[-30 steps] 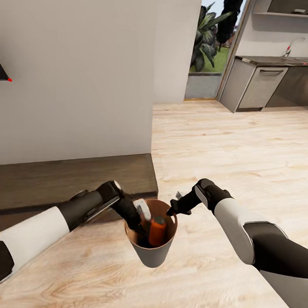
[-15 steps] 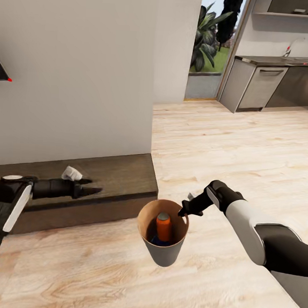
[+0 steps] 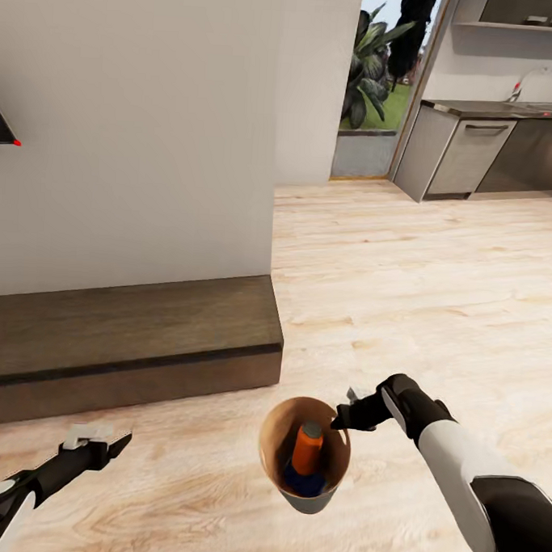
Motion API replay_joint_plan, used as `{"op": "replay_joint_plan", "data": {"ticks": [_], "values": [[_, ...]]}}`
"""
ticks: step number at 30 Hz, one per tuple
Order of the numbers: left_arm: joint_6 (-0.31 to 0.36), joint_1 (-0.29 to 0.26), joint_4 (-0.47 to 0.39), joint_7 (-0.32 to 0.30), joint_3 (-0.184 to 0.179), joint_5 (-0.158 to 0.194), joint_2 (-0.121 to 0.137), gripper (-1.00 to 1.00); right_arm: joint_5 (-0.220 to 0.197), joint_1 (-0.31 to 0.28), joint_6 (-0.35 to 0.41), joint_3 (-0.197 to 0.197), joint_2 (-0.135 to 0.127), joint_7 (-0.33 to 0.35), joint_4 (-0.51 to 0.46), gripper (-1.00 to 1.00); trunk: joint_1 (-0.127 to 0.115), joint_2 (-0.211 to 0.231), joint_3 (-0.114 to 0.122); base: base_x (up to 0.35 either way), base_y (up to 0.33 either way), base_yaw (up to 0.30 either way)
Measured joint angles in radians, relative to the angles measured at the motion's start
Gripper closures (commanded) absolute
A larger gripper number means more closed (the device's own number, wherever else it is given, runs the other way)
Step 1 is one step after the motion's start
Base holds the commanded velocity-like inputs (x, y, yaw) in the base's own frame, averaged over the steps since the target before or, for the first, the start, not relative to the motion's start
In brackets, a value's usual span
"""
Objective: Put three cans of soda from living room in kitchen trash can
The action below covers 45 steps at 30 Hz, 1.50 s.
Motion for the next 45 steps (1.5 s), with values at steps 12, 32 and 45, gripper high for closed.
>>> {"op": "replay_joint_plan", "data": {"ticks": [12,32,45], "values": [[-0.073,0.014,0.081,-0.025,-0.001,-0.002,-0.027,-1.0,0.002,0.052,-0.015,0.0,-0.004,0.009,-0.095,1.0,0.0,0.0,0.0,0.0,0.0,0.0],[-0.092,0.014,0.076,-0.022,0.004,0.001,-0.041,-1.0,0.001,0.053,-0.004,-0.005,0.002,-0.004,-0.097,1.0,0.0,0.0,0.0,0.0,0.0,0.03],[-0.089,0.014,0.076,-0.024,0.003,0.004,-0.042,-1.0,-0.005,0.053,-0.001,-0.004,0.005,0.001,-0.097,1.0,0.0,0.0,0.0,0.0,0.0,0.235]]}}
